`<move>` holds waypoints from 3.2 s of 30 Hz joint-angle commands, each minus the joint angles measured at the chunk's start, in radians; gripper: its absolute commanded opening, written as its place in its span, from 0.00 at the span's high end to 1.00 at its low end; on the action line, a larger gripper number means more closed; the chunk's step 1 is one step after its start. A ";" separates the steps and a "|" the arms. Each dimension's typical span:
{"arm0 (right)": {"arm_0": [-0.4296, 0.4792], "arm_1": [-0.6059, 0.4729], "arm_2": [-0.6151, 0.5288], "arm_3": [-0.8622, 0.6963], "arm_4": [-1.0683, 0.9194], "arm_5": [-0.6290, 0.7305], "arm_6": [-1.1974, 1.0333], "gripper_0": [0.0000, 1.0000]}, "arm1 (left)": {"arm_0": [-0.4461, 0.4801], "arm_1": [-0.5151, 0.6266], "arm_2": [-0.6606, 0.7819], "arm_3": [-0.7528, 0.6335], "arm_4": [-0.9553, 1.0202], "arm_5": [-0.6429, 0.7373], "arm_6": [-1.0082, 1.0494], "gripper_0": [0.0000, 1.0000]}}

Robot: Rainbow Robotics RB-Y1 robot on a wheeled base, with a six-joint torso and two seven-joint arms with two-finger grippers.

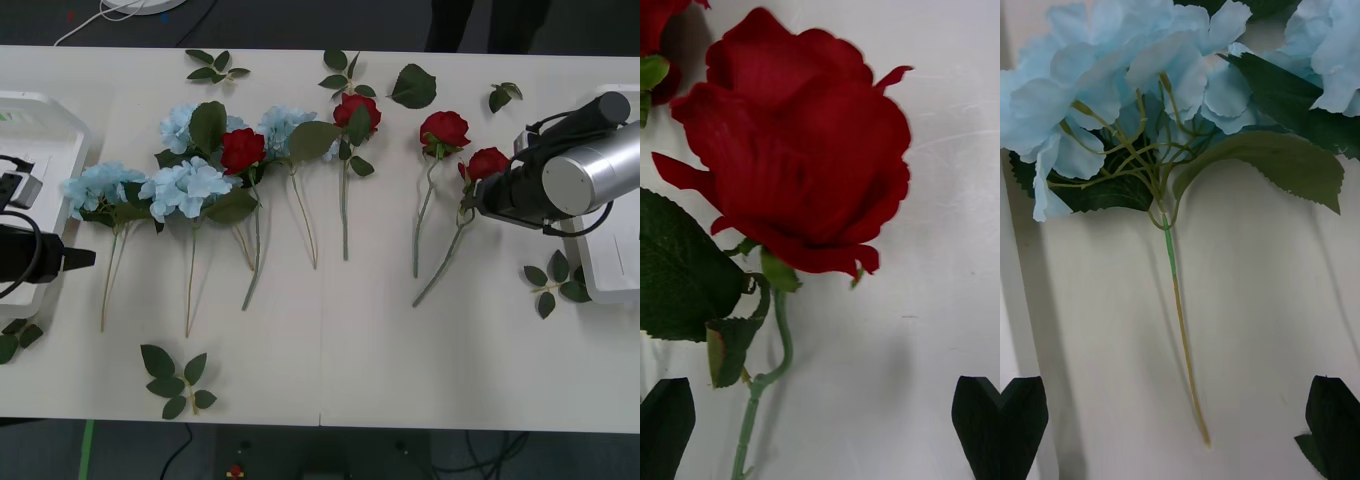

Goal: Place the red flowers into the right box and the blue flowers into the left box. If a person shows an open palm, hand one flower to the person first, then continue sorting.

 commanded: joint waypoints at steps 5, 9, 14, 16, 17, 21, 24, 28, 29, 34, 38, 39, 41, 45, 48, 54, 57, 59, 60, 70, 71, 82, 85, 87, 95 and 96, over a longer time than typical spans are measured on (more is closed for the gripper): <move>-0.124 0.062 0.123 0.140 0.022 -0.109 -0.039 0.00 | -0.038 0.031 -0.105 0.084 0.031 -0.048 0.103 0.00; -0.167 0.089 0.180 0.237 0.024 -0.174 -0.045 0.00 | -0.132 0.031 -0.217 0.124 0.020 -0.083 0.209 0.00; -0.188 0.115 0.186 0.292 0.031 -0.189 -0.048 0.00 | -0.250 0.031 -0.338 0.179 0.008 -0.088 0.317 0.00; -0.190 0.118 0.188 0.295 0.039 -0.191 -0.050 0.04 | -0.298 0.031 -0.389 0.202 0.005 -0.088 0.361 0.00; -0.190 0.118 0.188 0.295 0.038 -0.191 -0.050 0.31 | -0.318 0.031 -0.407 0.213 0.003 -0.088 0.381 0.00; -0.190 0.118 0.188 0.295 0.036 -0.191 -0.051 1.00 | -0.414 0.031 -0.501 0.268 -0.004 -0.088 0.438 0.00; -0.190 0.118 0.188 0.295 0.036 -0.191 -0.047 1.00 | -0.488 0.031 -0.585 0.325 -0.004 -0.088 0.442 0.00; -0.190 0.117 0.188 0.295 0.038 -0.191 -0.045 1.00 | -0.586 0.031 -0.711 0.393 -0.003 -0.088 0.450 0.00; -0.190 0.117 0.186 0.295 0.038 -0.191 -0.045 1.00 | -0.608 0.031 -0.739 0.405 0.000 -0.088 0.450 0.00; -0.190 0.118 0.186 0.295 0.041 -0.192 -0.039 1.00 | -0.669 0.019 -0.826 0.434 -0.001 -0.088 0.465 0.00; -0.190 0.118 0.188 0.295 0.038 -0.192 -0.034 1.00 | -0.675 0.008 -0.834 0.431 -0.011 -0.088 0.469 0.00; -0.190 0.118 0.188 0.295 0.036 -0.192 -0.033 1.00 | -0.675 0.006 -0.835 0.431 -0.018 -0.088 0.470 0.00; -0.190 0.118 0.188 0.295 0.036 -0.192 -0.028 1.00 | -0.681 0.002 -0.843 0.428 -0.027 -0.088 0.473 0.00; -0.190 0.117 0.188 0.292 0.038 -0.192 -0.017 1.00 | -0.681 -0.007 -0.846 0.422 -0.058 -0.088 0.481 0.00; -0.190 0.103 0.188 0.272 0.050 -0.192 -0.007 1.00 | -0.681 -0.026 -0.846 0.431 -0.073 -0.088 0.485 0.00; -0.190 0.055 0.186 0.203 0.074 -0.191 0.021 1.00 | -0.684 -0.081 -0.846 0.455 -0.121 -0.088 0.501 0.15; -0.190 0.025 0.183 0.165 0.093 -0.177 0.039 1.00 | -0.684 -0.099 -0.846 0.457 -0.149 -0.088 0.508 0.55; -0.190 0.006 0.162 0.138 0.107 -0.143 0.059 1.00 | -0.684 -0.104 -0.846 0.457 -0.156 -0.088 0.511 1.00; -0.186 -0.004 0.136 0.126 0.110 -0.111 0.102 1.00 | -0.684 -0.107 -0.846 0.458 -0.158 -0.088 0.515 1.00; -0.171 -0.159 -0.058 0.119 0.096 0.000 0.443 1.00 | -0.683 -0.106 -0.846 0.460 -0.184 -0.088 0.519 1.00; -0.171 -0.181 -0.059 0.120 0.094 0.000 0.460 1.00 | -0.683 -0.106 -0.846 0.462 -0.184 -0.088 0.519 1.00; -0.171 -0.320 -0.059 0.272 0.088 -0.034 0.581 1.00 | -0.747 -0.004 -0.762 0.377 -0.158 0.032 0.518 1.00; -0.173 -0.331 -0.059 0.349 0.090 -0.105 0.644 1.00 | -0.753 0.040 -0.607 0.320 -0.144 0.159 0.507 1.00; -0.173 -0.331 -0.058 0.399 0.099 -0.160 0.690 1.00 | -0.753 0.059 -0.505 0.291 -0.144 0.247 0.501 1.00; -0.173 -0.322 -0.036 0.496 0.162 -0.316 0.816 1.00 | -0.753 0.071 -0.153 0.314 -0.219 0.462 0.288 1.00; -0.173 -0.322 -0.030 0.504 0.165 -0.330 0.816 1.00 | -0.750 0.071 -0.136 0.336 -0.213 0.462 0.260 1.00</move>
